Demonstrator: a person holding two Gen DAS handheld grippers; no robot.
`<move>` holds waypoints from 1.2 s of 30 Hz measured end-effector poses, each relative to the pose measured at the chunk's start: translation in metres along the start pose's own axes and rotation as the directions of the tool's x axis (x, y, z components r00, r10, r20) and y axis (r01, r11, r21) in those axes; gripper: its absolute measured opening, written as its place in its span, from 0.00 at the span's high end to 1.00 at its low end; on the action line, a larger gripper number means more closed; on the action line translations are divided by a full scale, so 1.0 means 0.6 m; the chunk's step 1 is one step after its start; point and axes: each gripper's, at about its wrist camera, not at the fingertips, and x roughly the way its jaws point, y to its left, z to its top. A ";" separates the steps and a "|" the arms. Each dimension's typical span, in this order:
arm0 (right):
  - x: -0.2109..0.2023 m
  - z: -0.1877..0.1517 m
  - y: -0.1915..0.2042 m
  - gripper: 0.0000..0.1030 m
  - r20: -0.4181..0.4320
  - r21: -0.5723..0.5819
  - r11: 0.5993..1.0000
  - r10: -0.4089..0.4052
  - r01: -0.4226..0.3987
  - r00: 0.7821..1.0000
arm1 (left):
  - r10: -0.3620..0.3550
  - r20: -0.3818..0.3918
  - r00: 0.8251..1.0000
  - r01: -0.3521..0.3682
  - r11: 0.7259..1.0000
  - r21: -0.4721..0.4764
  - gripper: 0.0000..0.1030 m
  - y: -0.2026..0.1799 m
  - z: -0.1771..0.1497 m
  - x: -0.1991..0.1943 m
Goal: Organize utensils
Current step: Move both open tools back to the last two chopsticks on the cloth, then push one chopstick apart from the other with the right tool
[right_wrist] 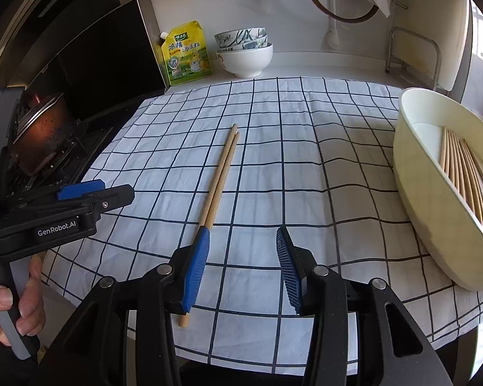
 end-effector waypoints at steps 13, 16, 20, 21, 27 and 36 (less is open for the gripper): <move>0.052 -0.006 0.025 0.60 -0.067 -0.058 0.998 -0.043 0.039 0.997 | -0.015 -0.020 1.000 0.014 1.000 -0.019 0.45 0.013 -0.007 0.024; 0.055 -0.005 0.030 0.60 -0.069 -0.068 0.997 -0.041 0.036 0.997 | -0.013 -0.021 1.000 0.012 1.000 -0.024 0.45 0.016 -0.007 0.025; 0.060 -0.005 0.042 0.60 -0.074 -0.091 0.995 -0.038 0.031 0.996 | -0.010 -0.020 1.000 0.010 1.000 -0.028 0.45 0.018 -0.006 0.025; 0.060 -0.005 0.045 0.60 -0.074 -0.096 0.995 -0.037 0.030 0.997 | -0.009 -0.020 1.000 0.009 1.000 -0.027 0.45 0.018 -0.007 0.025; 0.066 -0.004 0.047 0.75 -0.081 -0.119 0.992 -0.045 0.035 0.996 | -0.006 -0.027 1.000 0.006 1.000 -0.023 0.45 0.012 -0.007 0.030; 0.062 -0.003 0.017 0.94 -0.068 -0.092 0.994 -0.070 0.064 0.995 | -0.019 -0.033 0.999 0.018 1.000 -0.005 0.45 -0.010 -0.001 0.036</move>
